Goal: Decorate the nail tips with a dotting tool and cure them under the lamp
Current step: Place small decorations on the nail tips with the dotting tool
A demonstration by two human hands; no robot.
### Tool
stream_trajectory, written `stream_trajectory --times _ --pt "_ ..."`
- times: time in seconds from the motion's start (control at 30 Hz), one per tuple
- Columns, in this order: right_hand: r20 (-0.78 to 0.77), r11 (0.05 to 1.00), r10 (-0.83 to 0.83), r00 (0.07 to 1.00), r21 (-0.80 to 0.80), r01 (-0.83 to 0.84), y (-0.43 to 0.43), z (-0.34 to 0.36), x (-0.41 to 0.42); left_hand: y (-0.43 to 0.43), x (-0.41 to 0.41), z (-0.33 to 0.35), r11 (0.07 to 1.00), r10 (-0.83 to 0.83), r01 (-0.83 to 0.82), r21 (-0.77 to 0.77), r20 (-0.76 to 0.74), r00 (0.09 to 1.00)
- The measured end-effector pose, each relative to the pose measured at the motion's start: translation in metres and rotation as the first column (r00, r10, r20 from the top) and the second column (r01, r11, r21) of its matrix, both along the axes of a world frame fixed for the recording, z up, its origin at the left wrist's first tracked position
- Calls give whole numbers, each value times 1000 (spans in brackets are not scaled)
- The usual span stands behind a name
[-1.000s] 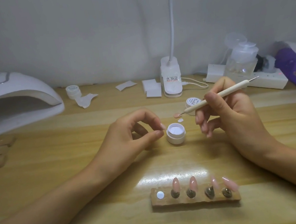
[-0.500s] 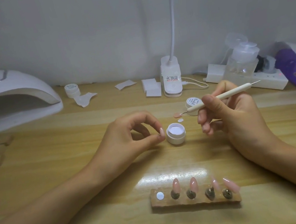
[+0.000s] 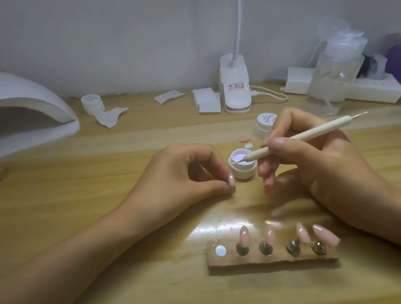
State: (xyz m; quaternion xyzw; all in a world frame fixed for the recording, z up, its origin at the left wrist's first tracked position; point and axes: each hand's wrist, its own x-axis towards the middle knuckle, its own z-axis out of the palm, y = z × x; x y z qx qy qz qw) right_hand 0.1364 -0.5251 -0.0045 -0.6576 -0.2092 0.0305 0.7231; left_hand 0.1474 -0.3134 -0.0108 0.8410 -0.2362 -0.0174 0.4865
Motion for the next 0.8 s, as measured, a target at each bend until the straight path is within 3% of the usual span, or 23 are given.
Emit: stream_trajectory --times 0.5,0.8 --pt "-18 999 10 1000 -30 -10 4 -2 3 1 2 -3 999 -29 28 -17 -46 999" --pt "-91 990 33 995 142 -20 0 1 5 11 -4 8 980 -71 55 -191 -80 994"
